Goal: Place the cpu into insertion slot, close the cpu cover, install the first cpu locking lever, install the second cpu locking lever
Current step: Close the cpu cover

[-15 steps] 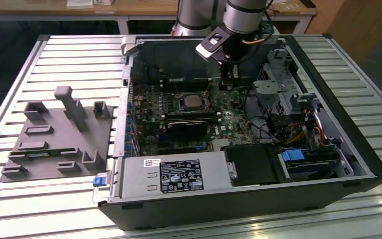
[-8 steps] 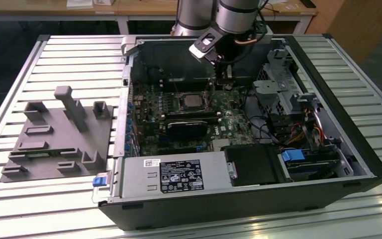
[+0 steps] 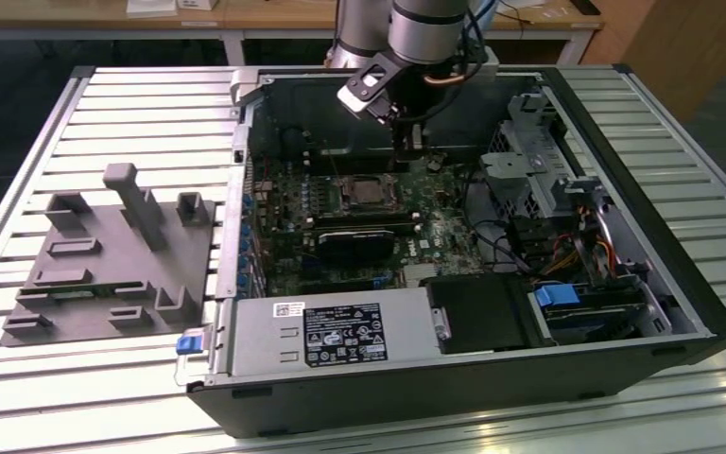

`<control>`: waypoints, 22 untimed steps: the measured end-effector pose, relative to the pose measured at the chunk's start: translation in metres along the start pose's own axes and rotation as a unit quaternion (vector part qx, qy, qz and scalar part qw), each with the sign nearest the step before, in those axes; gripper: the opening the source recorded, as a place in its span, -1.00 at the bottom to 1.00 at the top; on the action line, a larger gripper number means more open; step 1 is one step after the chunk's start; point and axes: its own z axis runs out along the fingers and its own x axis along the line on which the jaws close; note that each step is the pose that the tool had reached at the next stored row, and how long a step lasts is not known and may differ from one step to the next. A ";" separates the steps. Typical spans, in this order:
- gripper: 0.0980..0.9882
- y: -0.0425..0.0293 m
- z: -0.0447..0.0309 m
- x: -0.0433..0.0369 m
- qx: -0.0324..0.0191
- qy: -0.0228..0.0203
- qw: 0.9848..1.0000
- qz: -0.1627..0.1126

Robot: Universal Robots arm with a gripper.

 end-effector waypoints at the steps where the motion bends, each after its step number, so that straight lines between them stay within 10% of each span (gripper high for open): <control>1: -0.99 -0.0012 0.0000 0.0000 0.000 0.000 1.000 0.000; 13: -0.99 -0.0186 0.0030 -0.0008 -0.018 0.002 1.000 0.000; 22: -0.99 -0.0325 0.0065 -0.0045 -0.019 0.002 1.000 0.000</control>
